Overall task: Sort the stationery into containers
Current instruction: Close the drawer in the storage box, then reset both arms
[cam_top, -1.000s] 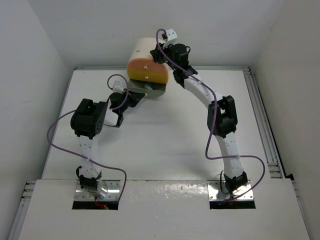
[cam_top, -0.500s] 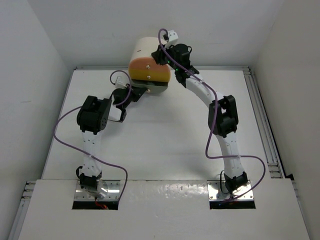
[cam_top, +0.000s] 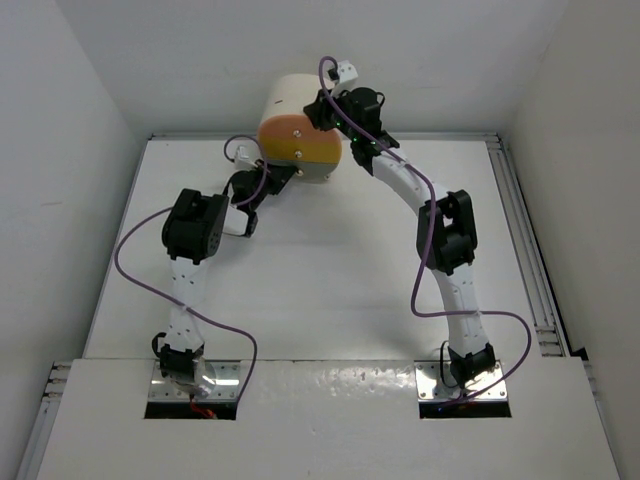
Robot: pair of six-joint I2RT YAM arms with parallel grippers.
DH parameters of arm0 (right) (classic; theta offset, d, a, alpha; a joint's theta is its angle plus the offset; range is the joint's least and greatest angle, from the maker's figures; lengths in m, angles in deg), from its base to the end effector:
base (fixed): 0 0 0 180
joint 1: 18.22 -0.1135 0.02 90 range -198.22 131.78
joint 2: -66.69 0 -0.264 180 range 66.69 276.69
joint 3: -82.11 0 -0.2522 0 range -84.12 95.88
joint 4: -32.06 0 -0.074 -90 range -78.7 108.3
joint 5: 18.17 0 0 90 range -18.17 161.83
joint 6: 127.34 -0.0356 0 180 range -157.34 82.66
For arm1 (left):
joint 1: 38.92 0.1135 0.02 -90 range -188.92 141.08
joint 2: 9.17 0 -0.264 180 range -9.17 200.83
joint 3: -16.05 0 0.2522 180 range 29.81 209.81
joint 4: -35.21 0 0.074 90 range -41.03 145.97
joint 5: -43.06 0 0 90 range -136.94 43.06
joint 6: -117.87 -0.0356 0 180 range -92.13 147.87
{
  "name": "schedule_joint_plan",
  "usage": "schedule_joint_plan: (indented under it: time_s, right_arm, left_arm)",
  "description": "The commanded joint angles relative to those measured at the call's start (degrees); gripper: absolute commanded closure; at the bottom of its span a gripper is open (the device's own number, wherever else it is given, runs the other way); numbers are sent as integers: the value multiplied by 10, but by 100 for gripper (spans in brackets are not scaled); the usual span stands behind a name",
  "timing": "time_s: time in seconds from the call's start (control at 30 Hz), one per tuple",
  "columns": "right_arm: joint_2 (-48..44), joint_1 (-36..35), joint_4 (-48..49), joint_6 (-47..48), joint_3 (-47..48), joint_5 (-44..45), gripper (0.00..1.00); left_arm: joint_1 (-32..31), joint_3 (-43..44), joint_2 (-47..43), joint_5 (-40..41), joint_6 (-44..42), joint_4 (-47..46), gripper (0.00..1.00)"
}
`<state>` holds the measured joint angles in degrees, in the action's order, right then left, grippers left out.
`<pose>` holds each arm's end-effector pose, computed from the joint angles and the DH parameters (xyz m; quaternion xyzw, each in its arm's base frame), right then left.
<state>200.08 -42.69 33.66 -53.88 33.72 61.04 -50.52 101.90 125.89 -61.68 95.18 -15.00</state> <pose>0.5091 0.2390 0.2972 -0.1150 0.6988 0.3086 0.6350 0.4684 -0.1054 0.1109 -0.2439 0.6573 -0.5189 0.4890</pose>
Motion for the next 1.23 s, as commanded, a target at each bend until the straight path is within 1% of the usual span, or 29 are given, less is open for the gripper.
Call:
schedule_joint_plan:
  time_s: [0.0, 0.13, 0.17, 0.23, 0.27, 0.33, 0.37, 0.43, 0.47, 0.5, 0.53, 0.57, 0.6, 0.63, 0.67, 0.7, 0.73, 0.77, 0.8, 0.83, 0.87, 0.9, 0.93, 0.97, 1.0, 1.07, 1.1, 1.2]
  right_arm:
    - [3, 0, -1, -13, -7, -18, 72]
    - [-1, 0, -2, -12, -9, -19, 71]
    - [-5, 0, 0, -11, -12, -17, 71]
    - [-12, 0, 2, -12, -16, -14, 70]
    - [-23, 0, 5, -11, -23, -14, 69]
    - [-47, -2, 5, -11, -34, -8, 67]
    - [-58, -1, 4, -10, -38, -4, 64]
    - [-97, -2, -5, 4, -56, 4, 58]
    - [-111, -3, -10, 11, -60, 9, 47]
    - [-126, -4, -17, 18, -66, 15, 42]
    - [-158, -4, -36, 29, -77, 26, 37]
    - [-176, -1, -49, 36, -85, 33, 29]
    - [-196, -2, -82, 50, -105, 42, 26]
    - [-238, 0, -105, 59, -119, 56, 24]
    - [-262, 4, -128, 66, -132, 60, 21]
    - [-285, 6, -190, 76, -163, 62, 16]
    - [-309, 10, -221, 79, -181, 62, 14]
    - [-353, 21, -252, 82, -198, 57, 10]
    - [-375, 28, -317, 83, -240, 53, 2]
    - [-398, 34, -347, 83, -267, 49, 1]
    - [-455, 52, -363, 81, -304, 35, 1]
    - [-492, 64, -358, 85, -354, 24, 1]
    - [-530, 71, -352, 92, -458, 15, 1]
    - [-563, 81, -355, 102, -496, 17, 1]
    - [-618, 87, -369, 115, -560, 17, 1]
    - [-683, 114, -392, 114, -612, 13, 1]
    - [-703, 123, -400, 115, -656, 11, 1]
    - [-753, 156, -432, 119, -710, 3, 1]
  left_arm:
    - [-15, 24, 12, 13, -4, -37, 96]
    - [-18, 24, 12, 12, -3, -42, 94]
    - [-18, 9, 7, 11, -5, -47, 94]
    - [-17, -12, -22, 7, -14, -51, 94]
    - [-17, -41, -35, 4, -25, -49, 94]
    - [-13, -77, -87, 2, -38, -42, 94]
    - [-12, -114, -129, -3, -59, -39, 94]
    - [-3, -158, -179, -24, -94, -14, 93]
    - [2, -165, -226, -35, -103, 6, 92]
    - [9, -164, -249, -50, -111, 96, 85]
    - [22, -139, -268, -79, -147, 171, 79]
    - [26, -125, -302, -92, -175, 305, 73]
    - [35, -112, -316, -107, -207, 361, 60]
    - [39, -82, -341, -137, -283, 423, 51]
    - [44, -63, -350, -148, -326, 551, 33]
    - [49, -48, -360, -151, -365, 611, 16]
    - [51, -24, -384, -140, -447, 674, 0]
    - [51, -15, -393, -130, -494, 768, 0]
    - [51, -9, -401, -114, -536, 810, 0]
    - [54, -4, -417, -92, -595, 847, 0]
    - [60, -10, -426, -88, -615, 886, 0]
    - [80, -20, -437, -89, -626, 895, 0]
    - [88, -44, -462, -100, -646, 901, 0]
    - [93, -56, -473, -91, -648, 902, 0]
    - [97, -65, -485, -75, -651, 903, 0]
    - [101, -83, -509, -55, -670, 909, 0]
    - [102, -99, -516, -48, -670, 907, 0]
    - [101, -128, -560, -35, -670, 881, 0]
